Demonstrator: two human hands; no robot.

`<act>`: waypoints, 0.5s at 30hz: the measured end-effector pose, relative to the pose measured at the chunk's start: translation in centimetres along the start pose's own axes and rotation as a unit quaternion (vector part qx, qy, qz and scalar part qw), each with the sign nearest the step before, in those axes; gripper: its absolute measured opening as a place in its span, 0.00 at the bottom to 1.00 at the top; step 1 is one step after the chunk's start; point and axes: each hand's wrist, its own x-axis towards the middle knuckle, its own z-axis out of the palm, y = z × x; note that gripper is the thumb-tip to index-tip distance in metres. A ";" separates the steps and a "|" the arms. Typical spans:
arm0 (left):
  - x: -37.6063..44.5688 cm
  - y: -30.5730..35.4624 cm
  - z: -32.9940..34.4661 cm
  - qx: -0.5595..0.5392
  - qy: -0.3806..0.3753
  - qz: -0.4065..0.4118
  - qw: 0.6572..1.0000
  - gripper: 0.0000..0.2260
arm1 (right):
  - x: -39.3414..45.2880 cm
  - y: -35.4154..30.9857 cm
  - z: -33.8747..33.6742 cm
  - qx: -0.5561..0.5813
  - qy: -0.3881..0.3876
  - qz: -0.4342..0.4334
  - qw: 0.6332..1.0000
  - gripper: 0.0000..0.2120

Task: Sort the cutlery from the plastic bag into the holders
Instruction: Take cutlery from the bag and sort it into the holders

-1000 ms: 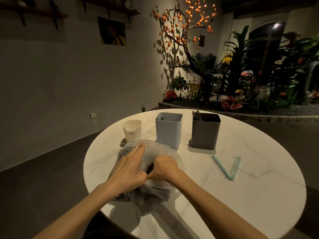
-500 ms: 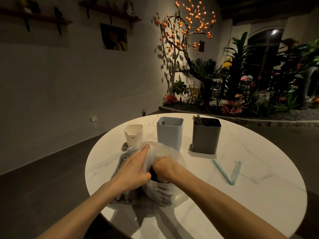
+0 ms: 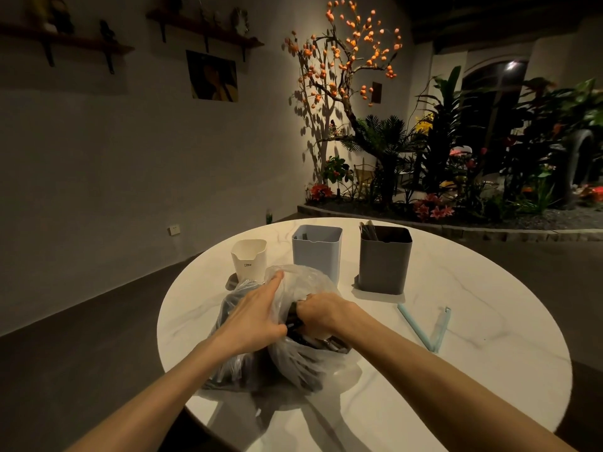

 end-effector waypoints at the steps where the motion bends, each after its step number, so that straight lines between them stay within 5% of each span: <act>1: 0.0 0.0 0.0 -0.007 -0.001 -0.003 1.000 0.44 | 0.0 0.1 0.1 0.008 -0.005 0.002 1.000 0.12; 7: 0.3 0.0 -0.2 -0.040 0.006 -0.009 0.999 0.39 | -1.6 1.2 -0.3 0.023 0.048 -0.008 0.999 0.14; 15: 1.2 0.5 0.6 -0.136 0.035 -0.047 0.989 0.32 | -4.7 3.4 -1.6 0.075 -0.023 0.008 0.997 0.14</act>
